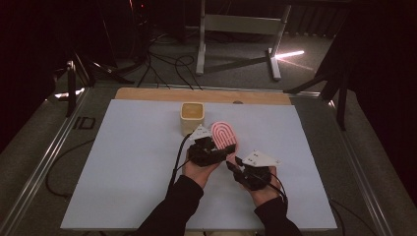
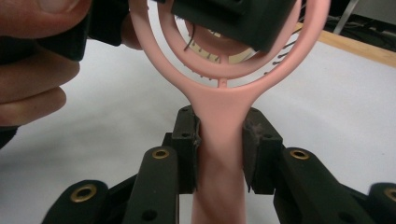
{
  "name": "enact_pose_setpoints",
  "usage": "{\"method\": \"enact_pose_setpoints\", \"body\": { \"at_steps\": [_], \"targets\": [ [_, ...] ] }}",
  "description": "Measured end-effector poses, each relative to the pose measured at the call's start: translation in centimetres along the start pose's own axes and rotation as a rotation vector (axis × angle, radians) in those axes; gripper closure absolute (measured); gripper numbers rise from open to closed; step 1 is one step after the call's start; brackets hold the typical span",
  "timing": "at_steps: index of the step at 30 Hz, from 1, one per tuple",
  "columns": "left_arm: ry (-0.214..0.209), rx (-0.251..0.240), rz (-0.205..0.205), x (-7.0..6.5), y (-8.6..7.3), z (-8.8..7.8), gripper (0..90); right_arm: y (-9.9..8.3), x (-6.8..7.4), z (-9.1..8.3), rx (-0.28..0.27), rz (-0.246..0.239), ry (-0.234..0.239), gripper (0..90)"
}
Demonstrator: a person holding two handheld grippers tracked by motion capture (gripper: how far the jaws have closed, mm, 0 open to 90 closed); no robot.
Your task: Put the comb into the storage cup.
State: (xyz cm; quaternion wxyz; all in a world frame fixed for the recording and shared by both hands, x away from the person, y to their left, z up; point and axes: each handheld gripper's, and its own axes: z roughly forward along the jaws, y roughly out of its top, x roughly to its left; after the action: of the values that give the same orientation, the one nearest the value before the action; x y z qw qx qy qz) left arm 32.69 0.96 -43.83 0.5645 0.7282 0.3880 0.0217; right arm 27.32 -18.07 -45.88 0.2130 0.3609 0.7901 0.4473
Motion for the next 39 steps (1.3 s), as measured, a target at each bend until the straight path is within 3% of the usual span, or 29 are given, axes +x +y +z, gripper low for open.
{"method": "enact_pose_setpoints", "body": {
  "at_steps": [5,10,17,22,24,31,32,33,39],
  "targets": [
    [-0.021,0.000,0.013,-0.3,0.0,0.0,61.0,-0.2,0.1,0.4,0.019,0.009,0.006,69.1],
    [-0.036,-0.002,-0.005,-0.3,0.0,0.1,62.3,-0.3,0.3,0.6,0.027,0.014,0.011,67.9],
    [-0.020,0.003,0.000,-0.4,0.1,-0.1,63.3,-0.3,0.5,0.8,0.018,-0.004,0.020,64.0],
    [-0.011,-0.001,-0.003,-0.2,0.2,-0.3,65.2,-0.2,0.5,0.8,0.001,-0.014,0.022,50.5],
    [-0.010,-0.007,-0.008,0.0,0.3,-0.4,65.2,-0.2,0.4,0.8,-0.006,0.011,0.029,44.5],
    [0.002,-0.022,-0.005,0.2,0.7,-0.8,65.2,0.0,0.1,0.6,-0.011,0.033,0.053,27.6],
    [0.004,-0.029,-0.003,0.2,0.9,-1.0,65.2,0.0,0.2,0.7,-0.009,0.031,0.046,21.7],
    [0.004,-0.034,-0.003,0.2,0.9,-1.0,65.2,0.1,0.3,1.0,0.028,0.027,0.026,9.1],
    [0.005,-0.059,0.012,0.2,1.4,-1.6,65.2,-0.1,0.3,1.4,0.059,0.031,0.030,8.1]
  ]
}}
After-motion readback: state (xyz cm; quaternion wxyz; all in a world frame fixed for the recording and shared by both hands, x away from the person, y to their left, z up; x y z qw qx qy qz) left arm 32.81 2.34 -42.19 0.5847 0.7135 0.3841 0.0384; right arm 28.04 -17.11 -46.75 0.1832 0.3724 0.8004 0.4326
